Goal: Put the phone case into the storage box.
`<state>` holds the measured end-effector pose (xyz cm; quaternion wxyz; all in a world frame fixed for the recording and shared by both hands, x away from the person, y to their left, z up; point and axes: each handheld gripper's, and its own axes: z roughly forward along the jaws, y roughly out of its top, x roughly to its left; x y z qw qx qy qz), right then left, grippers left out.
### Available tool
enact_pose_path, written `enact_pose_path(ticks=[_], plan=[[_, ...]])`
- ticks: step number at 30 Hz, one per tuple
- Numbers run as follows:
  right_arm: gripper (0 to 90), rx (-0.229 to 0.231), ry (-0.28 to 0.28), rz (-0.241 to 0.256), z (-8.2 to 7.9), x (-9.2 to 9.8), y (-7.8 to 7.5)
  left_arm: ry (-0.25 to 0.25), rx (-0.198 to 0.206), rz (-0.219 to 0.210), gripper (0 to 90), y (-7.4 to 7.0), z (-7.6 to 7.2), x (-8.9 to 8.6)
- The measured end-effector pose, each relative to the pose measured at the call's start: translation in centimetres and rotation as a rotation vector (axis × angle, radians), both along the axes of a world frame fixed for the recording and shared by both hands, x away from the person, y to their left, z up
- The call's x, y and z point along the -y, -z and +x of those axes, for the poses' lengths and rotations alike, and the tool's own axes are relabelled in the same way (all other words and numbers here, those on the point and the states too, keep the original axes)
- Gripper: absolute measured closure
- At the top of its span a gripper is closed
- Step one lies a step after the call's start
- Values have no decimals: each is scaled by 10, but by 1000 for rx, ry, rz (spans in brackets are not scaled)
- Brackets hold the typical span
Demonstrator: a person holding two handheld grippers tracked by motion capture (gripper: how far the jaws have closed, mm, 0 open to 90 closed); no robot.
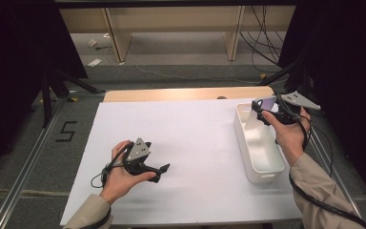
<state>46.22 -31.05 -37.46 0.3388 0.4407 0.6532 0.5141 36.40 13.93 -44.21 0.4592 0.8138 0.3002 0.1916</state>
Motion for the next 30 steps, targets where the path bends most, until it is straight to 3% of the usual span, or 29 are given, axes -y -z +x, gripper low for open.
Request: enact_pose_path(ticks=[30], plan=[[178,-4,1,-2,2,-2,2,1,1,-6,4,0,1,1]])
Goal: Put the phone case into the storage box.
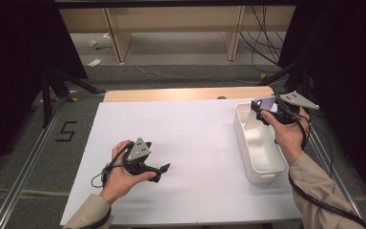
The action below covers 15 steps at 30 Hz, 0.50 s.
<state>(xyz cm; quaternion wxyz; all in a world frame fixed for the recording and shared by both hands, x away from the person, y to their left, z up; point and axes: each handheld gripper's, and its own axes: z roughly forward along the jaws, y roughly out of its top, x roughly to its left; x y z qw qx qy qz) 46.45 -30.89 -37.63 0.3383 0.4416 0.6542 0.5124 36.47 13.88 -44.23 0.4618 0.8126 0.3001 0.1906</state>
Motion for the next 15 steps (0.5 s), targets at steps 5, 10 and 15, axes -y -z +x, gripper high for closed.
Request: enact_pose_path(ticks=[5,10,15], plan=[[178,-1,0,0,0,0,0,-2,-1,-3,4,0,0,0],[177,0,2,2,0,0,0,-1,0,-3,4,0,0,0],[177,1,2,2,0,0,-1,0,3,-1,4,0,0,1]])
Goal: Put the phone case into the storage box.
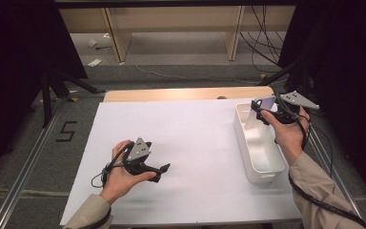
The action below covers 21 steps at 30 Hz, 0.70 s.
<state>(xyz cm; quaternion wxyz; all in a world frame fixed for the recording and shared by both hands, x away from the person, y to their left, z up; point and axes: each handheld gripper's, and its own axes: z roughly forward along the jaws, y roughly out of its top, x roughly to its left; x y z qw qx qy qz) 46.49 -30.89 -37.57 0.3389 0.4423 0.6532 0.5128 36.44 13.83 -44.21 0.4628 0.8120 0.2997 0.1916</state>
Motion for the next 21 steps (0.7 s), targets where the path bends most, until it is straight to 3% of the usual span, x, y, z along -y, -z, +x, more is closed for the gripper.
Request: enact_pose_path(ticks=[21], plan=[[177,-19,10,-10,5,-1,1,1,0,0,4,-1,0,1]])
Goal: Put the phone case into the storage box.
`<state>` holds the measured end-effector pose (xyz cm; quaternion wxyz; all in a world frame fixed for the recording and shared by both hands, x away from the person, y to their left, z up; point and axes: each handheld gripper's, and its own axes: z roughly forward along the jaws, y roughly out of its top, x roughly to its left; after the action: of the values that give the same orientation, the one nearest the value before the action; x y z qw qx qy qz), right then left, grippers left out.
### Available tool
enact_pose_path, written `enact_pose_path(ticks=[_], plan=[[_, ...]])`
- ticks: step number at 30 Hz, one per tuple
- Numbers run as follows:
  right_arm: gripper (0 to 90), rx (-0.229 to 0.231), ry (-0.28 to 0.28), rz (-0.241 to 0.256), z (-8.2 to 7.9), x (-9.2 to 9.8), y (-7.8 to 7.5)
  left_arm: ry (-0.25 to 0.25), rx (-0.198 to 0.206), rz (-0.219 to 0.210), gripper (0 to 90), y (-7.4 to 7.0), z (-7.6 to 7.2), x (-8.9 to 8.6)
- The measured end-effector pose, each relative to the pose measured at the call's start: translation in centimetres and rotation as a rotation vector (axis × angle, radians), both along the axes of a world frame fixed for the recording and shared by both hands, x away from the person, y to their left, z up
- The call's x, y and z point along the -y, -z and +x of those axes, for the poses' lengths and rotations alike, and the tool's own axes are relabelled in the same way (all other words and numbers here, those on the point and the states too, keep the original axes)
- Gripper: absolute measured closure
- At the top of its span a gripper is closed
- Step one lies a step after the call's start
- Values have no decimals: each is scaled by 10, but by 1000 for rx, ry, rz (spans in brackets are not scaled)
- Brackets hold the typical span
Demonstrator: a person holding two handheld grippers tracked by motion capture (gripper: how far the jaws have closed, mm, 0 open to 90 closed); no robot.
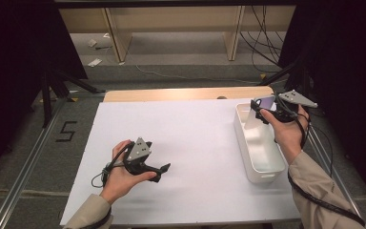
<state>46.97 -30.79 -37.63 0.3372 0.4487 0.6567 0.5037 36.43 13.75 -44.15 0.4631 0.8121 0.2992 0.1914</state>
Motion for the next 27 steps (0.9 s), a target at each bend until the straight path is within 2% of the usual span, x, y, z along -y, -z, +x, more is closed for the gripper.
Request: enact_pose_path(ticks=[27], plan=[[177,-40,7,-29,10,-4,7,2,-2,1,4,0,0,1]])
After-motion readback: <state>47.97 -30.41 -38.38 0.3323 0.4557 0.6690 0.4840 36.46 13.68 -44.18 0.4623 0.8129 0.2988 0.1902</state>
